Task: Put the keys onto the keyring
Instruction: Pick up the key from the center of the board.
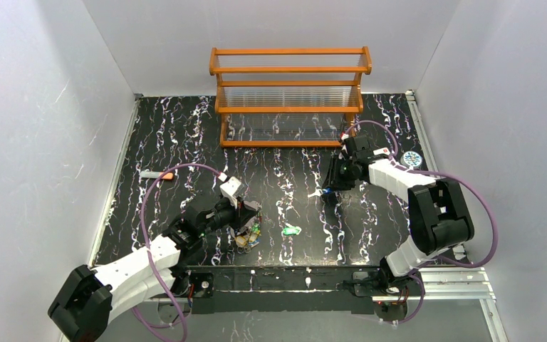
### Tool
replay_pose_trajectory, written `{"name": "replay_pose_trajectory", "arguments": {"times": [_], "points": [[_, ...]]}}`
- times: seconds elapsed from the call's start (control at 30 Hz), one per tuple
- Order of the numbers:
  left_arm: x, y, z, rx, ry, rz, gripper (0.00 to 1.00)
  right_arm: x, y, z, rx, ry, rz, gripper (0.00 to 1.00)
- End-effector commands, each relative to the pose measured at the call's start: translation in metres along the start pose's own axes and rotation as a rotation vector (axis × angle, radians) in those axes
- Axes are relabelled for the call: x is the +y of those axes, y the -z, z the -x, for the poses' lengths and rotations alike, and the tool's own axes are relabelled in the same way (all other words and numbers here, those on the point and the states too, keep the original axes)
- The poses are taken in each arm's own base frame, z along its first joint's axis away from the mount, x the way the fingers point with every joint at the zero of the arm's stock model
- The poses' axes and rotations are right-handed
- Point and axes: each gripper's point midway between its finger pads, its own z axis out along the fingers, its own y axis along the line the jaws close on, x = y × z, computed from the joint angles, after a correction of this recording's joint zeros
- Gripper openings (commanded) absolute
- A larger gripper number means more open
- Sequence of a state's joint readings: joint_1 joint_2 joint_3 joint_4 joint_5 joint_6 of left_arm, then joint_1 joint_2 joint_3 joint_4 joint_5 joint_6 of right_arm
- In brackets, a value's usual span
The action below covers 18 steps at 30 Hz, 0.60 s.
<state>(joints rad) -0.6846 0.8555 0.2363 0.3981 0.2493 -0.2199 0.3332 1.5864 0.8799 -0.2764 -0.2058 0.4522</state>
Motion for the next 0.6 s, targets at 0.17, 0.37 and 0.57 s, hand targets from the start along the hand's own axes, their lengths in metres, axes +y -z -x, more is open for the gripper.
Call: {"name": "replay_pose_trajectory", "arguments": {"times": [0.17,0.37,0.57], "points": [[-0.007,-0.002,0.013,-0.041,-0.017,-0.032,0.00,0.007,0.010,0.009,0.006,0.044,0.014,0.40],[-0.007,-0.002,0.013,-0.044,-0.011,-0.033,0.00,-0.001,0.000,-0.007,0.062,-0.030,-0.014,0.38],[-0.008,-0.002,0.012,-0.042,-0.010,-0.037,0.00,0.003,-0.011,-0.007,0.074,-0.062,0.020,0.37]]}}
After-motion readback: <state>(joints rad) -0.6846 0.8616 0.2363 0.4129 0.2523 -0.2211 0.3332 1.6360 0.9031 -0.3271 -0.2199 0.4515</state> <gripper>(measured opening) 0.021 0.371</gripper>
